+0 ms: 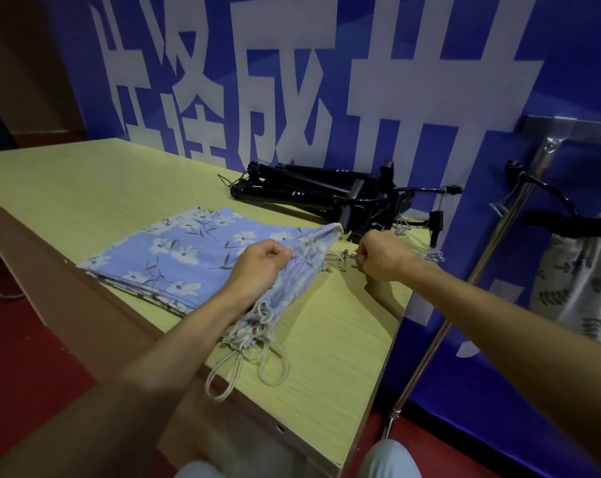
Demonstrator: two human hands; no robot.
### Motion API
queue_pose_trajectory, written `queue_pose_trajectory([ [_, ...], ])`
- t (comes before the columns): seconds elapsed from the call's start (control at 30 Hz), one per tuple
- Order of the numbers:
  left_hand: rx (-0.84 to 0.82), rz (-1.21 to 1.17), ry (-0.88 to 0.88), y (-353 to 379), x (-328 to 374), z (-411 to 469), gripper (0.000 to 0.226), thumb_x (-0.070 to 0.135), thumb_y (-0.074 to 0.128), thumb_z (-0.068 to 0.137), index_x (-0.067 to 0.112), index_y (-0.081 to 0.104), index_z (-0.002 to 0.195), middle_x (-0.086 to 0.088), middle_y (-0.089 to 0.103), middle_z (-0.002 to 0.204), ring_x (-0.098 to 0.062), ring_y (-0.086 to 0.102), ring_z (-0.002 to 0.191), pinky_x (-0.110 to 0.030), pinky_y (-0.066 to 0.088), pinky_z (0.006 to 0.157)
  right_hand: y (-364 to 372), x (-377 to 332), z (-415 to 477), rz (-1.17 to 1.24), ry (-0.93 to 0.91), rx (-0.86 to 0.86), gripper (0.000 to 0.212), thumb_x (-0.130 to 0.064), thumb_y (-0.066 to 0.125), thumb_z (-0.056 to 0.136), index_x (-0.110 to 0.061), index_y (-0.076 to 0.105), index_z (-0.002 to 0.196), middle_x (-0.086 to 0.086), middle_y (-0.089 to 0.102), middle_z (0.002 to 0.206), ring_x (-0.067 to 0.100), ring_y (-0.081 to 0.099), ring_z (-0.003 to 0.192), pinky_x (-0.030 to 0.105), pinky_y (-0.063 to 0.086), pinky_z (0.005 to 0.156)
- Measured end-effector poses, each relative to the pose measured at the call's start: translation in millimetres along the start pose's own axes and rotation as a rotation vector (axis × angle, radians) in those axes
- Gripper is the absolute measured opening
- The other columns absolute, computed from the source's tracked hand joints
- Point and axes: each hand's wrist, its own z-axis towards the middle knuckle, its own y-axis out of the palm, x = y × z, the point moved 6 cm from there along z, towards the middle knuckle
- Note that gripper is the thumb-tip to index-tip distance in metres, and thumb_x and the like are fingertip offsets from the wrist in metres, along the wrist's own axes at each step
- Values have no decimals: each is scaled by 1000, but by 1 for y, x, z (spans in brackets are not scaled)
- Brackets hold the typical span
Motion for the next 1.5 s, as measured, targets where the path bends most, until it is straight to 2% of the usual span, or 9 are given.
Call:
queue_pose_trajectory([
  [0.2,36,41,53,-16,49,3,25,20,52,98,16,56,74,-2,53,69,-18,44,61,-29,35,62,-43,-14,-19,338,-135,152,15,-13,57,94,-9,66,84,1,66,78,11,57,67,23,47,58],
  [0.3,56,50,126,-27,84,6,28,14,49,98,17,54,71,-3,52,71,-18,45,69,-29,37,64,-64,-38,-35,547,-261,135,16,-18,62,92,-17,65,76,-3,64,82,9,57,75,30,47,70],
  [0.43,56,29,229,-37,135,-2,28,19,45,101,20,55,74,-2,56,74,-15,50,70,-27,43,66,-88,-68,-47,426,-396,144,11,-21,64,90,-14,69,83,-4,55,121,8,49,112,35,41,94],
  [0.6,31,-49,375,-35,196,-21,30,22,43,102,23,54,74,-3,58,79,-15,56,73,-25,47,66,-134,-62,-58,293,-404,316,12,-23,63,91,-15,71,92,2,71,93,15,64,89,24,42,71],
  [0.7,4,-156,419,-22,229,-31,34,22,44,102,25,56,70,-9,56,82,-22,54,79,-38,46,74,-184,-38,-85,249,-455,427,10,-25,68,88,-17,73,91,-3,70,86,10,62,86,23,41,71],
  [0.9,-51,-409,412,35,290,-43,27,18,44,102,15,58,79,-3,61,73,-13,58,64,-24,52,58,-273,27,-151,266,-506,483,1,-20,72,84,-20,71,84,-7,70,82,-5,58,75,17,46,74],
  [1.13,-240,-540,301,122,302,-55,27,21,46,101,9,63,84,-9,66,78,-19,60,69,-30,51,70,-294,103,-205,181,-385,411,2,-21,75,82,-19,73,82,-21,68,65,-10,53,59,7,40,60],
  [1.37,-343,-387,161,176,246,-59,29,26,47,101,6,66,94,-11,66,81,-22,59,77,-35,49,75,-249,148,-200,-35,-235,162,15,-30,80,76,-34,76,89,3,74,89,14,61,73,34,51,73],
  [1.5,-345,-258,163,176,219,-59,26,25,47,101,5,62,92,-14,59,83,-23,53,75,-32,45,66,-226,147,-192,46,-243,98,16,-15,78,78,-29,72,81,-17,70,72,-5,59,66,16,47,66],
])
